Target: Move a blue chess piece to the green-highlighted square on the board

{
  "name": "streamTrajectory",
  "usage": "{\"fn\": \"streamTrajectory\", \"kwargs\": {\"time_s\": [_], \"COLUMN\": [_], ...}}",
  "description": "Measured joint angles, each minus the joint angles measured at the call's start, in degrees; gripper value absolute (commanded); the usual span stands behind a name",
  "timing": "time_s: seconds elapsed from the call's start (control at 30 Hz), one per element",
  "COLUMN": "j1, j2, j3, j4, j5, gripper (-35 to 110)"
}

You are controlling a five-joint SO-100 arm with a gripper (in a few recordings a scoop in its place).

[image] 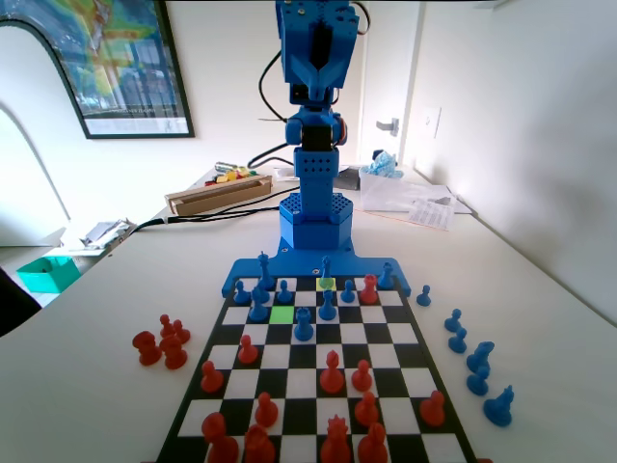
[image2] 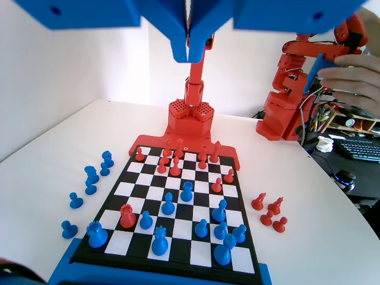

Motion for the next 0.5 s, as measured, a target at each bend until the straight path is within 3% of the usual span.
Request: {"fn": "streamTrajectory", "kwargs": {"time_s": [0.5], "j1": [0.00], "j2": [0.00], "j3": [0.00], "j4": [0.00], "j5": [0.00], "gripper": [2]}}
